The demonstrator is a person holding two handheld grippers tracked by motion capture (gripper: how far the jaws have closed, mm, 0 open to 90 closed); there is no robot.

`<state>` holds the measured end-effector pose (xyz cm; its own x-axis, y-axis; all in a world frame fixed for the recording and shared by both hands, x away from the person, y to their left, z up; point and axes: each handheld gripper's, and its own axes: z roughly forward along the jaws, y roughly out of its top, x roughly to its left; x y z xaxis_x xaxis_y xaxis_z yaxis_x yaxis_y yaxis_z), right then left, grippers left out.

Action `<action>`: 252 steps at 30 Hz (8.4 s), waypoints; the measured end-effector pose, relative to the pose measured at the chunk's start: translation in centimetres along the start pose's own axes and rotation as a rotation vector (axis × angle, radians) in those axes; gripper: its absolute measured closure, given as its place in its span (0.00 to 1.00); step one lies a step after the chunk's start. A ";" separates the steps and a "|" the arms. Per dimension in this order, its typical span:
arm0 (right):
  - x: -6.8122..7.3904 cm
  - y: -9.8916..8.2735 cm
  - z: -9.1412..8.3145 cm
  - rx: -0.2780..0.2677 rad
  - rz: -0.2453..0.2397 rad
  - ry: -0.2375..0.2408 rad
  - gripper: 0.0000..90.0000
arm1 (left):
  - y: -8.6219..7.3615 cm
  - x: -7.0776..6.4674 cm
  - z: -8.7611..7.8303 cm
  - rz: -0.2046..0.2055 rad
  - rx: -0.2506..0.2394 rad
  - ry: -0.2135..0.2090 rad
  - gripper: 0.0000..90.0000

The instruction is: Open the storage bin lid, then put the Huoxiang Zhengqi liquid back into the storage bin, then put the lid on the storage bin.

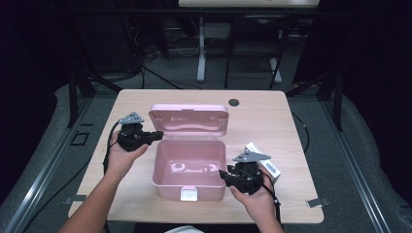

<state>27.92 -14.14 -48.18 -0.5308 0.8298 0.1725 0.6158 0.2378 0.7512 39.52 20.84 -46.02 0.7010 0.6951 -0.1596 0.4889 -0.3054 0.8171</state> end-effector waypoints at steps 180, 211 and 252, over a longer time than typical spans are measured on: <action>-11.7 7.5 2.7 0.739 -0.112 -0.124 0.57 | -2.7 1.8 -5.8 -0.123 -0.031 0.084 0.55; -12.2 6.2 4.2 0.785 -0.090 -0.134 0.66 | -2.8 2.0 -5.6 -0.128 -0.022 0.080 0.55; -10.9 8.4 2.8 0.802 -0.141 -0.157 0.68 | -3.0 2.1 -5.5 -0.130 -0.017 0.079 0.55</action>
<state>40.48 -19.73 -45.58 -0.5829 0.8121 -0.0251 0.8096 0.5832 0.0668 36.67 26.73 -45.74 0.5890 0.7771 -0.2216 0.5636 -0.1985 0.8019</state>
